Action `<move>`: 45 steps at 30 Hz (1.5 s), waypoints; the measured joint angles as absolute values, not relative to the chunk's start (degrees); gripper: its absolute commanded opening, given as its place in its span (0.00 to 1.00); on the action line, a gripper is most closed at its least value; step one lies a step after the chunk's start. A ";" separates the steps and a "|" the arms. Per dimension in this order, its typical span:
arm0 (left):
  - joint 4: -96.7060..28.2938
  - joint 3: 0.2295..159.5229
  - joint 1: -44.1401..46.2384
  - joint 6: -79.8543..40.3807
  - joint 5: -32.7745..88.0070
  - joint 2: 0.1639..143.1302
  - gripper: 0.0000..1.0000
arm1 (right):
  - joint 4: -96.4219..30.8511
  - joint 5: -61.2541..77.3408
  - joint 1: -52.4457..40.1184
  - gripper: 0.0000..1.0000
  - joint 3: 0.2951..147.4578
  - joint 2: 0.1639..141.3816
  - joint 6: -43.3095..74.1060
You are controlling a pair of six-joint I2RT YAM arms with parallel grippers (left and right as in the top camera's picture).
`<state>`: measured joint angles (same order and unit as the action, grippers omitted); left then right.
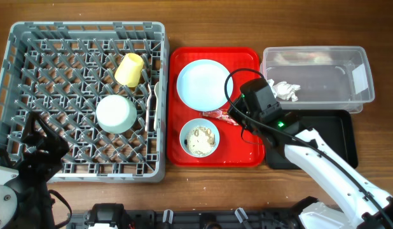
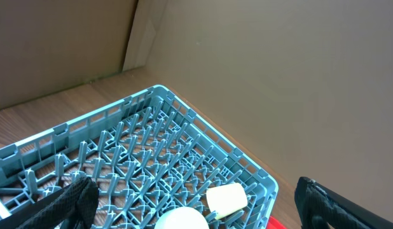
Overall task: Sort waste into correct bins and load items into the dishwasher rack
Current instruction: 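Move the right gripper to the red candy wrapper on the tray, then close the right gripper on the red candy wrapper and lift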
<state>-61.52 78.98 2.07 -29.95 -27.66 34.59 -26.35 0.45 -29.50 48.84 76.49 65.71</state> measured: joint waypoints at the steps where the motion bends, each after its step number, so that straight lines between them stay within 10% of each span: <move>1: -61.52 78.98 2.07 -29.95 -27.66 34.59 1.00 | -26.44 0.97 -29.54 0.71 48.82 76.75 66.04; 11: -61.52 78.98 2.07 -29.95 -27.66 34.59 1.00 | -24.51 3.09 -33.50 0.74 48.80 91.72 68.44; 36: -61.52 78.98 2.07 -29.95 -27.66 34.59 1.00 | -19.46 -4.40 -33.50 0.36 48.77 96.57 84.86; 45: -61.52 78.98 2.07 -29.93 -27.66 34.59 1.00 | -19.18 -6.26 -33.50 0.45 48.53 93.71 79.22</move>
<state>-61.52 78.98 2.07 -29.93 -27.66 34.59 -19.18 -6.26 -33.50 48.53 93.71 79.22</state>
